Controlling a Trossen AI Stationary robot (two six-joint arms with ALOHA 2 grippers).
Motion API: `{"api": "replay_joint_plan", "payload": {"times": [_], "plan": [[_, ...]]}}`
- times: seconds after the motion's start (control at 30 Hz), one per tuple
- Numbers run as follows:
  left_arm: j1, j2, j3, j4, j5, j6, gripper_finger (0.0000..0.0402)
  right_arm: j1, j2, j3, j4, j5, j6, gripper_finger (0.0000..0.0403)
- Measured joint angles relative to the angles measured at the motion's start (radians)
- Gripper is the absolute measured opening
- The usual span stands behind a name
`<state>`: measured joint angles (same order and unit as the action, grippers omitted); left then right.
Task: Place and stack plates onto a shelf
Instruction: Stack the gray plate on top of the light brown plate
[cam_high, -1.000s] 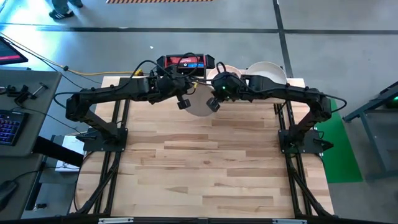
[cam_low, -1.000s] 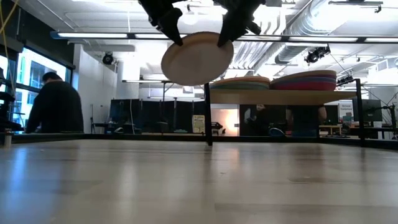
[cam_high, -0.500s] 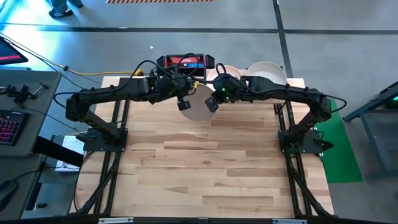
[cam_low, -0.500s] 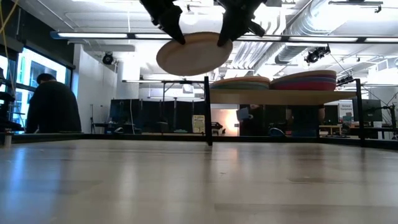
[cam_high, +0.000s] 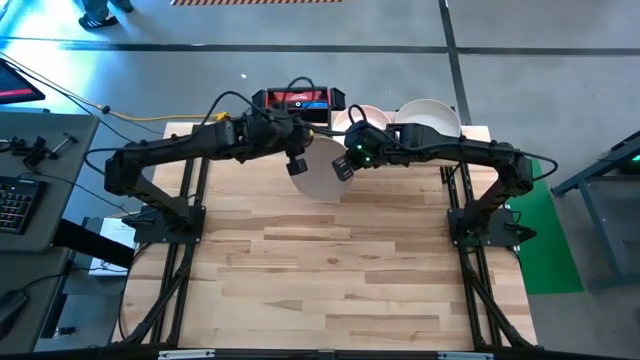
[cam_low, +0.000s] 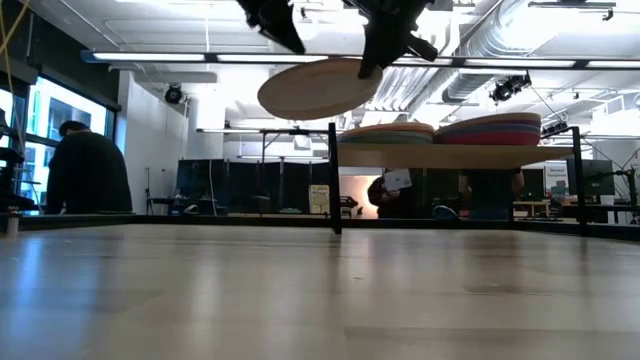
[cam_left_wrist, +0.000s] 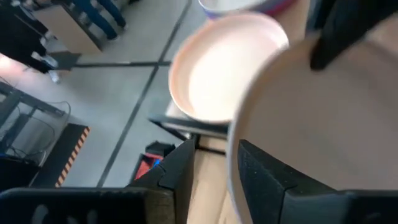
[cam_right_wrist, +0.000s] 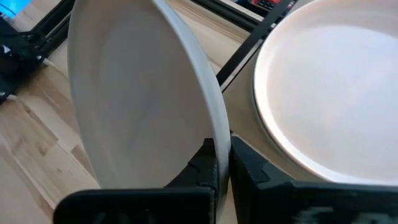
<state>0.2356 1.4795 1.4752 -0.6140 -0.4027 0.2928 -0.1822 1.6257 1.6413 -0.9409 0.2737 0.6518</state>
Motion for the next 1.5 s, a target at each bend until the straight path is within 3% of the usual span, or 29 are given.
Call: {"api": "replay_joint_plan", "payload": {"times": [0.3,0.63,1.27,1.5], "plan": [[0.0,-0.001,0.099,-0.048,-0.008,0.008,0.0118,-0.021,-0.018,0.0,-0.019,0.005,0.003,0.0],[0.006,-0.019,0.104,-0.191,-0.056,-0.034,0.0118,-0.159,-0.096,0.0,-0.125,-0.008,0.003,0.0],[0.013,-0.019,0.104,-0.267,-0.056,-0.074,0.0117,-0.616,-0.127,0.0,-0.165,-0.445,-0.126,0.0],[0.013,-0.019,0.104,-0.282,-0.056,-0.082,0.0117,-0.661,-0.127,-0.047,-0.169,-0.472,-0.116,0.0]]}}
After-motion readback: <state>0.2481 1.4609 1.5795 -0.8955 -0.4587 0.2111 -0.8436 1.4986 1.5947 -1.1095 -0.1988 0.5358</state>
